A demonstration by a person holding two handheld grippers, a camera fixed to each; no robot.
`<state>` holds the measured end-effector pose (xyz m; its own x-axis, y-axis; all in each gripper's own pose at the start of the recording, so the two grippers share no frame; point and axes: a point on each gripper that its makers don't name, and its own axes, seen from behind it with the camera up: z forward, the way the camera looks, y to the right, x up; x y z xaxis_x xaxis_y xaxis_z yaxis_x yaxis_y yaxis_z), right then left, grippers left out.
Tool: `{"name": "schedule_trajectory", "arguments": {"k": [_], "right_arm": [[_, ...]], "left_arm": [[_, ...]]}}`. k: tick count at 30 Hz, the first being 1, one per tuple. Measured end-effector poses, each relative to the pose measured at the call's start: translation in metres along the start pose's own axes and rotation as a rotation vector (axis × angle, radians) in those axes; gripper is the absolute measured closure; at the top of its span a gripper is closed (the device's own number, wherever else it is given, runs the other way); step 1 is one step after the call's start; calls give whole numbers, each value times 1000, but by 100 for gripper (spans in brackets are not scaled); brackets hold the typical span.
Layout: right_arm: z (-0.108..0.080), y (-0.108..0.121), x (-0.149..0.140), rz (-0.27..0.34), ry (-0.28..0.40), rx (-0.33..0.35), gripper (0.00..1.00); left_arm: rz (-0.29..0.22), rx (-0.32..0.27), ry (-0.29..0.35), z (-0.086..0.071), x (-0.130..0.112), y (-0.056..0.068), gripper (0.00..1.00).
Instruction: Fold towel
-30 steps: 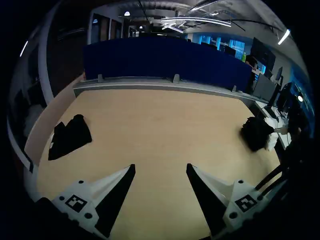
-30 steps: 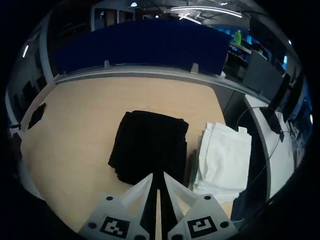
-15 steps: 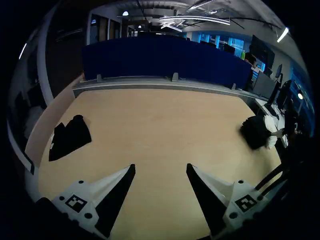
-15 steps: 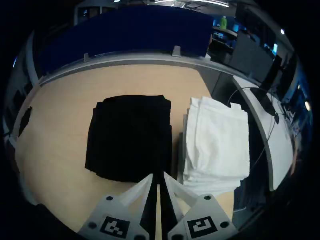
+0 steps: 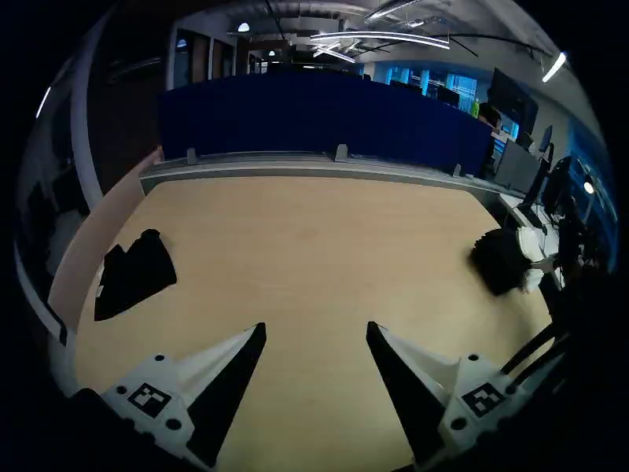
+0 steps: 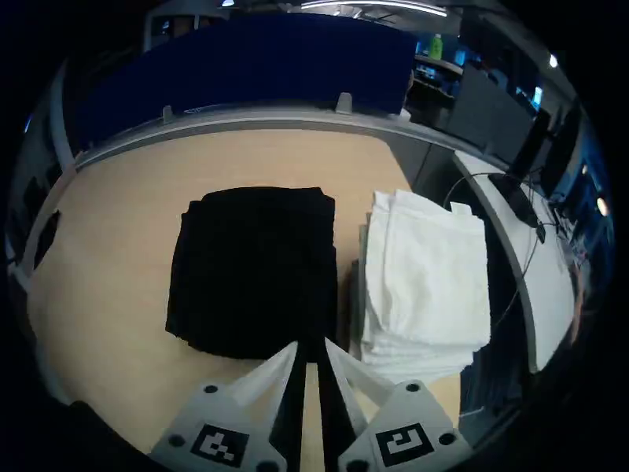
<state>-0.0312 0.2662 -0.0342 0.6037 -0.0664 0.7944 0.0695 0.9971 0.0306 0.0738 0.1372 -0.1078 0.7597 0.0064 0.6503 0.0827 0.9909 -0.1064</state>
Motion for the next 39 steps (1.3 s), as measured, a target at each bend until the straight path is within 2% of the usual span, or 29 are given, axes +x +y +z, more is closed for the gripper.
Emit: {"name": "schedule_trajectory", "arguments": {"k": [9,15,17,23,29,33,39], "right_arm": [[-7,5,-5,-41,6,-33,46],[-12,-3,4,-56,33,-15,12],[-13,-7,11,-59,52,-9,5],[-15,-26,32,-86,92,28,2],[-4,-48,44,-103,106,61,2],[8,-62,42,-94,103,82,2],[27,-69,26,-96,72,83,2]], "left_arm": [[-3,-2,1,0,0,-2,5],[-2,-5,2,-1,0,-2,5],[-2,-4,2,0,-1,-3,5],[-11,-2,1,-1,-5,-5,5],[-15,8,2,-5,-6,-10,5],[-18,20,2,-7,-8,-15,5],[-19,40,-3,-12,-11,-23,5]]}}
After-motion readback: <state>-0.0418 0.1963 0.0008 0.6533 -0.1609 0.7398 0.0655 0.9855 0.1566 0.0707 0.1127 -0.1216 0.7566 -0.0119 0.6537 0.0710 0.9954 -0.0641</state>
